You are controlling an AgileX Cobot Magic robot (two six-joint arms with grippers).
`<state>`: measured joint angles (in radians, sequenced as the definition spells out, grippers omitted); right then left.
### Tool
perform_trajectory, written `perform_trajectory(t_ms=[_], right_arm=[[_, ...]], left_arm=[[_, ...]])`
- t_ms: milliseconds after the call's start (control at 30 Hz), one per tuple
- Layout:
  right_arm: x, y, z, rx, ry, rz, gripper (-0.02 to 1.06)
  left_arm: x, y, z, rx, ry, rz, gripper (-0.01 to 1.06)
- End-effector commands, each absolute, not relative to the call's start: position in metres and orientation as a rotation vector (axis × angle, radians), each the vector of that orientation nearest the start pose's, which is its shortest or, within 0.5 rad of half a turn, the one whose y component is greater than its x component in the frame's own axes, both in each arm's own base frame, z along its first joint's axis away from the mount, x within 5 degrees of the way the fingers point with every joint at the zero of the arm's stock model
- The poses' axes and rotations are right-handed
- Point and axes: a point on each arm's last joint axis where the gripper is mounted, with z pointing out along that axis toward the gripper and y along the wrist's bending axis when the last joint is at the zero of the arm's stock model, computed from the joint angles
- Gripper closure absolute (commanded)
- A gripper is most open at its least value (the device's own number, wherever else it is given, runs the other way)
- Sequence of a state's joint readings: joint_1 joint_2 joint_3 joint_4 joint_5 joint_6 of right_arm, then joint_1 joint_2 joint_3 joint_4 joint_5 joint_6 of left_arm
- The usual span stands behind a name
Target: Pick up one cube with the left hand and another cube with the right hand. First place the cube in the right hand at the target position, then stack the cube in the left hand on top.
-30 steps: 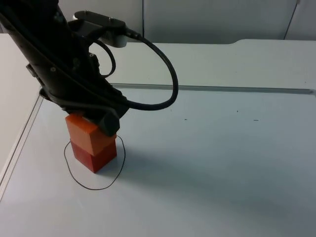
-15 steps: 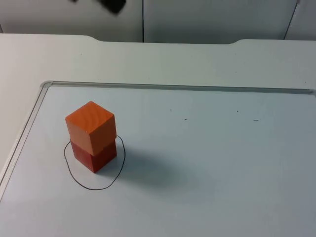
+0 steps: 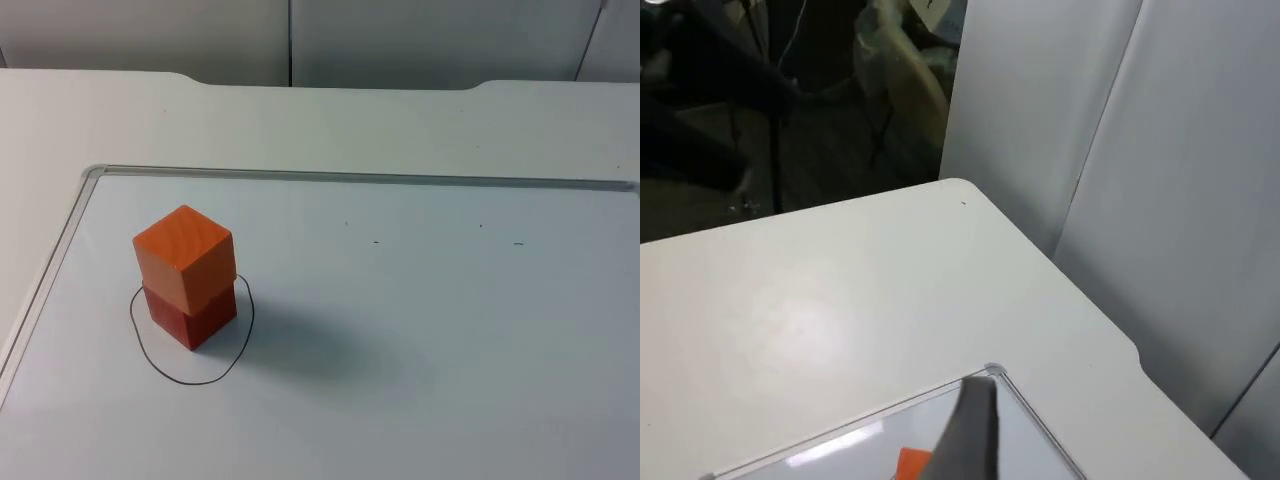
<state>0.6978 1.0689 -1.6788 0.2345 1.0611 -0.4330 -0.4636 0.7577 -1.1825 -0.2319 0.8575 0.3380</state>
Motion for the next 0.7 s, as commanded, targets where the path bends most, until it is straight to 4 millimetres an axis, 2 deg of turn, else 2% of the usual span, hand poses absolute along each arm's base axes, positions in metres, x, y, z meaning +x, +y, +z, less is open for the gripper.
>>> perform_trajectory(t_ms=[0,33,67,200,233,300,333,367,433,467,600,667], right_arm=[[0.105,0.112,0.517,-1.04,1.595,0.449,0.28],[0.102,0.108,0.504,-1.021,1.601,0.456,0.28],[0.102,0.108,0.504,-1.021,1.601,0.456,0.28],[0.087,0.093,0.448,-0.956,1.658,0.486,0.28],[0.087,0.093,0.448,-0.956,1.658,0.486,0.28],[0.07,0.078,0.418,-0.951,1.668,0.485,0.28],[0.07,0.078,0.418,-0.951,1.668,0.485,0.28],[0.061,0.071,0.399,-0.945,1.677,0.487,0.28],[0.047,0.059,0.38,-0.901,1.685,0.518,0.28],[0.047,0.059,0.38,-0.901,1.685,0.518,0.28],[0.02,0.037,0.348,-0.849,1.692,0.569,0.28],[0.014,0.032,0.342,-0.844,1.703,0.581,0.28]], left_arm=[[0.072,-0.054,0.442,0.716,1.772,-0.358,0.38],[0.065,-0.05,0.431,0.717,1.776,-0.356,0.38],[0.065,-0.05,0.431,0.717,1.776,-0.356,0.38],[0.03,-0.032,0.39,0.716,1.753,-0.334,0.38],[0.03,-0.032,0.39,0.716,1.753,-0.334,0.38],[0.018,-0.025,0.371,0.715,1.752,-0.337,0.38],[0.018,-0.025,0.371,0.715,1.752,-0.337,0.38],[0.01,-0.022,0.359,0.697,1.749,-0.352,0.38],[0.001,-0.017,0.343,0.65,1.747,-0.387,0.38],[0.001,-0.017,0.343,0.65,1.747,-0.387,0.38],[-0.018,-0.009,0.324,0.601,1.736,-0.441,0.38],[-0.023,-0.007,0.319,0.607,1.736,-0.44,0.38]])
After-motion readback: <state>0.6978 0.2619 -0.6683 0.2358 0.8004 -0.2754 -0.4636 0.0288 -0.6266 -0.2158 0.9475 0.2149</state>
